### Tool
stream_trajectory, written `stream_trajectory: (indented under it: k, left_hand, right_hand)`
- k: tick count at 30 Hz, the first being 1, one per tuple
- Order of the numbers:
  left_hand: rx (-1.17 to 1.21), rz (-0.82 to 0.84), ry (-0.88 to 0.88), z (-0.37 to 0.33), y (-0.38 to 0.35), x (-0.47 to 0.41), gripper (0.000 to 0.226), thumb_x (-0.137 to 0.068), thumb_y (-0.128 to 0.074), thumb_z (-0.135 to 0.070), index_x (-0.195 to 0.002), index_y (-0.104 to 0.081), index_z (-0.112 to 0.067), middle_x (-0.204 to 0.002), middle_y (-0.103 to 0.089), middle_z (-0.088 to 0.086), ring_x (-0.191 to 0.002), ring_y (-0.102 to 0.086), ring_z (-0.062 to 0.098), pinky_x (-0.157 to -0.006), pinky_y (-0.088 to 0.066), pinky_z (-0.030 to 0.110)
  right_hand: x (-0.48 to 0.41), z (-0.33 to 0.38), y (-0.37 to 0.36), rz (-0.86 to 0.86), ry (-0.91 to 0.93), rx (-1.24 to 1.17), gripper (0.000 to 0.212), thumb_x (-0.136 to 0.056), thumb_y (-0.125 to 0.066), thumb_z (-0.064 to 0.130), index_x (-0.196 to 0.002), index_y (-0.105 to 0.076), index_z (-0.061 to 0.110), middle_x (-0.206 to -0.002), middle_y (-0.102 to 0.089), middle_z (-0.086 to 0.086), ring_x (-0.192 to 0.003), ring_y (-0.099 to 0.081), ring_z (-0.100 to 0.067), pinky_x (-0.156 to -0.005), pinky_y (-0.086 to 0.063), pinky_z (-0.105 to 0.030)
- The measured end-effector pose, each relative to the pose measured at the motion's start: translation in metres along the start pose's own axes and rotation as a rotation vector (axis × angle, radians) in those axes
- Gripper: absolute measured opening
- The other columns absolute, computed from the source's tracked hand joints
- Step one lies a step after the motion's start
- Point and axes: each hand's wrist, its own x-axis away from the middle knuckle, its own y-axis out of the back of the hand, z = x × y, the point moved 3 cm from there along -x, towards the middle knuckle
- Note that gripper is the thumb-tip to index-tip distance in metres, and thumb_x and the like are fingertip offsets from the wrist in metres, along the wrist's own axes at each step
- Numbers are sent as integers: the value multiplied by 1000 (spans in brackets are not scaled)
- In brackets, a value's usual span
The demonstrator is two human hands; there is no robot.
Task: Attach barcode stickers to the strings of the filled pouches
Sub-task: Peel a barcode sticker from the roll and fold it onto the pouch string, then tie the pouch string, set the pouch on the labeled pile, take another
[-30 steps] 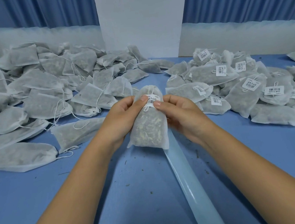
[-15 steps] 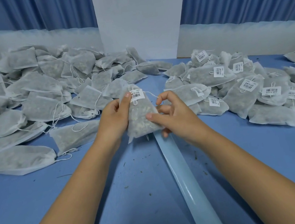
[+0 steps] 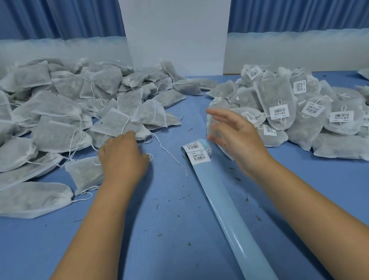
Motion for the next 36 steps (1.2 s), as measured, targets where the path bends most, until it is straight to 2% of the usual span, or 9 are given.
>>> stream_trajectory:
  k: [5,10,13,16,20,26,31,34,36]
  left_hand:
    - [-55,113,42,7,-10,-2,30,-91,-54,-18,-119,-56,-8,-122,-63,13,-116,-55,37,-91,-41,40]
    - [219,91,-48,4,-4,-2,8,-85,-72,-27,-90,-70,-21,-98,-68,5,-99,-61,28,-80,-46,36]
    - [450,32,-211,-9,4,3,17,-80,-81,-28,-93,-72,-23,-90,-65,-9,-85,-55,9,-69,-38,20]
    - [689,-57,-426,-24,19,16,20,-76,-85,-27,-88,-70,-32,-87,-65,-16,-83,-56,2,-74,-41,10]
    - [831,-72,-457,-33,28,25,20,-74,-85,-31,-83,-70,-41,-89,-71,-17,-87,-63,8,-83,-48,26]
    - [885,3,-413,-31,30,24,17,-73,-84,-29,-88,-76,-25,-92,-74,-12,-88,-67,13,-84,-51,28]
    - [802,25,-469,-30,31,24,14,-83,-79,-21,-93,-75,-30,-98,-72,-15,-94,-64,8,-87,-47,16]
    - [710,81,-524,-36,27,28,11,-83,-68,-30,-90,-72,-38,-93,-70,-22,-97,-60,3,-87,-42,12]
    - [702,110,-535,-39,25,30,5,-84,-76,-38,-86,-71,-39,-90,-69,-23,-97,-59,0,-85,-40,11]
  right_hand:
    - [2,-3,-4,22,-36,78,27,-92,-57,1,-88,-74,22,-87,-69,9,-84,-62,-4,-77,-58,-21]
    - [5,-2,-8,90,0,147,27,-91,-56,-2,-86,-72,19,-86,-70,6,-73,-62,-5,-58,-49,-15]
    - [8,-2,-14,184,18,174,25,-91,-57,-3,-86,-72,17,-78,-69,6,-61,-62,-7,-52,-45,-16]
    - [10,-2,-16,272,43,218,24,-89,-64,1,-98,-71,22,-91,-72,10,-59,-63,-10,-51,-45,-19]
    - [13,-2,-18,378,83,220,38,-85,-72,4,-114,-66,28,-106,-68,6,-64,-66,-20,-58,-49,-24]
    - [10,1,-16,284,137,188,10,-88,-69,3,-88,-72,13,-68,-67,4,-52,-59,-9,-48,-48,-20]
    - [7,3,-12,259,148,233,10,-92,-65,9,-86,-73,6,-57,-59,4,-46,-52,-8,-46,-43,-17]
    - [8,3,-13,284,179,273,11,-92,-66,13,-87,-73,6,-53,-54,1,-45,-47,-9,-48,-40,-17]
    - [10,5,-14,302,197,267,11,-93,-65,13,-86,-73,9,-56,-56,0,-46,-48,-9,-48,-40,-16]
